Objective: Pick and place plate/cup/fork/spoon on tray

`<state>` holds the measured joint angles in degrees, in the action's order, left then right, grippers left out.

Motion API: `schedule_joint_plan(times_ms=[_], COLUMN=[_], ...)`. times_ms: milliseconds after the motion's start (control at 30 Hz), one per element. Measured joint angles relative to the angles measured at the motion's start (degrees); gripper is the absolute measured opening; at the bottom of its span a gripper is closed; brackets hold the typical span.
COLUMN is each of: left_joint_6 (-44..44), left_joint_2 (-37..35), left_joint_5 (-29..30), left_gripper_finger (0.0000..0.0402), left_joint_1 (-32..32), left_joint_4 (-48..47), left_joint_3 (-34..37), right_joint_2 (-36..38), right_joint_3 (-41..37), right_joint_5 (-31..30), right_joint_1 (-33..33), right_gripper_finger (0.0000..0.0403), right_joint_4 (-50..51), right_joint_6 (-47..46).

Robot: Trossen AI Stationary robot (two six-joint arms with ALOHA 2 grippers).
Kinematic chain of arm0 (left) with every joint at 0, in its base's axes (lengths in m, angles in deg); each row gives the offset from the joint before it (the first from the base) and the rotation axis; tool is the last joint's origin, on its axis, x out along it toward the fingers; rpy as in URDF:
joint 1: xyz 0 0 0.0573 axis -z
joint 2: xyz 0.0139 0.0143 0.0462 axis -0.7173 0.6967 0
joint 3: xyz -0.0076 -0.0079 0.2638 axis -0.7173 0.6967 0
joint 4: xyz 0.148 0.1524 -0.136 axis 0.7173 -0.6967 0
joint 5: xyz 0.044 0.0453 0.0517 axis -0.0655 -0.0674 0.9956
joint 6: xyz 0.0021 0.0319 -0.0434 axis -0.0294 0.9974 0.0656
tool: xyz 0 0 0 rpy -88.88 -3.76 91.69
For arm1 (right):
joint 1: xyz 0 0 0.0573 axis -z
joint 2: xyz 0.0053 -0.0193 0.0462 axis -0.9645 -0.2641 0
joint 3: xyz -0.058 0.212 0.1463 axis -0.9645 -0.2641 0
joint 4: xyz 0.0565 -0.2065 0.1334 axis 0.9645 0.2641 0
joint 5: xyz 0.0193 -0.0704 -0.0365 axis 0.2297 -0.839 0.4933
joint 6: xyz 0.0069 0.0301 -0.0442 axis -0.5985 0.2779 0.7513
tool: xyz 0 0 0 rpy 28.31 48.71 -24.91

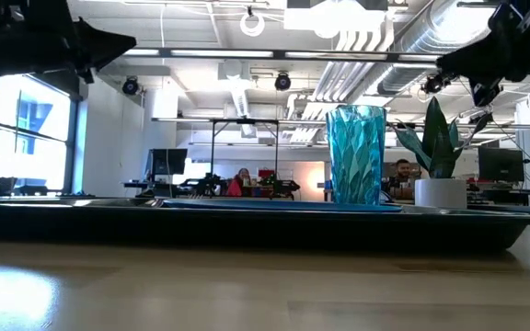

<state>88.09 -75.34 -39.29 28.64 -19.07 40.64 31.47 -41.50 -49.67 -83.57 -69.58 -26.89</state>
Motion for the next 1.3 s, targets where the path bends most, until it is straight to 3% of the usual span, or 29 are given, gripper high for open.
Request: schedule_joint_plan(times_ms=[167,333,467,567,700,833,1000,1300], left_joint_6=[0.0,-2.0,0.3,1.9,2.1,2.5,-0.6,-0.9], left_joint_2=[-4.6,-9.8,-12.0,-12.1,-12.0,-12.1,-12.1,-11.9], left_joint_5=[0.0,3.1,6.1,4.9,2.3,1.5,0.5,-4.7], left_gripper_finger=[0.0,0.0,0.0,0.0,0.0,0.0,0.0,0.0], left_joint_1=[0.0,0.0,0.0,0.0,0.0,-0.1,-0.5,-0.6], left_joint_4=[-8.6,-17.5,-23.9,-24.5,-22.9,-24.3,-28.6,-27.7], left_joint_3=[-0.1,-0.1,-0.2,-0.1,-0.1,-0.1,-0.1,-0.1], right_joint_2=[0.0,0.0,0.1,0.1,0.1,0.1,2.1,1.9], right_joint_3=[-3.4,-2.2,-2.3,-5.0,-9.8,-9.7,-9.0,-8.9], right_joint_5=[1.2,8.4,3.0,-2.9,0.5,1.9,8.8,2.4], right_joint_1=[0.0,-0.9,-2.4,-2.5,-1.4,0.7,3.8,5.5], right_gripper_finger=[0.0,0.0,0.0,0.0,0.0,0.0,0.0,0.0], right_joint_4=[-3.3,4.0,-1.1,-9.1,-14.9,-13.5,-12.1,-12.6], right_joint_6=[-1.6,-6.6,-3.2,2.0,3.7,5.3,8.9,12.6])
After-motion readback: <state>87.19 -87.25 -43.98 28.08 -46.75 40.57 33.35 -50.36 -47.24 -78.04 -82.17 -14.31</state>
